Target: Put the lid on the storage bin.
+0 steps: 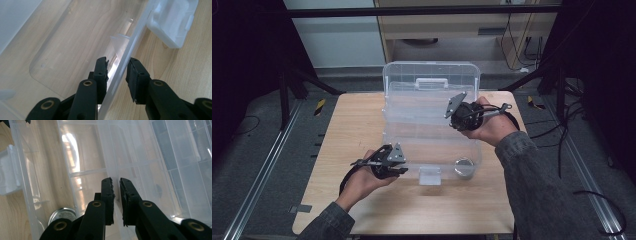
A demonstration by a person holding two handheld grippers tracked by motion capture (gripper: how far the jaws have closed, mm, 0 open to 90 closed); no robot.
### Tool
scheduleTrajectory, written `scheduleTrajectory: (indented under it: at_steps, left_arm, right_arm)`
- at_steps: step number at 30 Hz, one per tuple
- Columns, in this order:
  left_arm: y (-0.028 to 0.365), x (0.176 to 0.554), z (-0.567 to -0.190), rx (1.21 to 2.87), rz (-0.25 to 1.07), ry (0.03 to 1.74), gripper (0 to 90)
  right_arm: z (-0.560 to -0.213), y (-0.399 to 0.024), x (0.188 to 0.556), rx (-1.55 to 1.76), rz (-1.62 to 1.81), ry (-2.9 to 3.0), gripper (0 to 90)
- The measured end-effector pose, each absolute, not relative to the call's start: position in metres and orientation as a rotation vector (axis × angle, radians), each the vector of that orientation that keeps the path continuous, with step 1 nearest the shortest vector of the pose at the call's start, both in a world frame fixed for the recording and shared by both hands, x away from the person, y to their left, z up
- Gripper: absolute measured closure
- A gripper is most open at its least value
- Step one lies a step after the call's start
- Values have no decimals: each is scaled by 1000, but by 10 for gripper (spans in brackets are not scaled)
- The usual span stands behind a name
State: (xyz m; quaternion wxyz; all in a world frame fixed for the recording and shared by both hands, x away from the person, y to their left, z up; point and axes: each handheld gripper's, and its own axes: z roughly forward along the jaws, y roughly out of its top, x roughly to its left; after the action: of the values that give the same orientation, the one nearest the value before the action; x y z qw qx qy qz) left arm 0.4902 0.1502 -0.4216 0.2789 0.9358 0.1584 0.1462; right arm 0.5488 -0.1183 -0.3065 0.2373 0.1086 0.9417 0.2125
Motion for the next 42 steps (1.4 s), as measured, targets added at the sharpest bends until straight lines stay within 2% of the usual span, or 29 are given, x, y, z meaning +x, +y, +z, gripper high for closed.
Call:
scheduleTrajectory:
  at_steps: [42]
  left_arm:
    - [152,487,-424,2461,369,473,688]
  right_arm:
    - [-316,-121,527,290,597,2574,811]
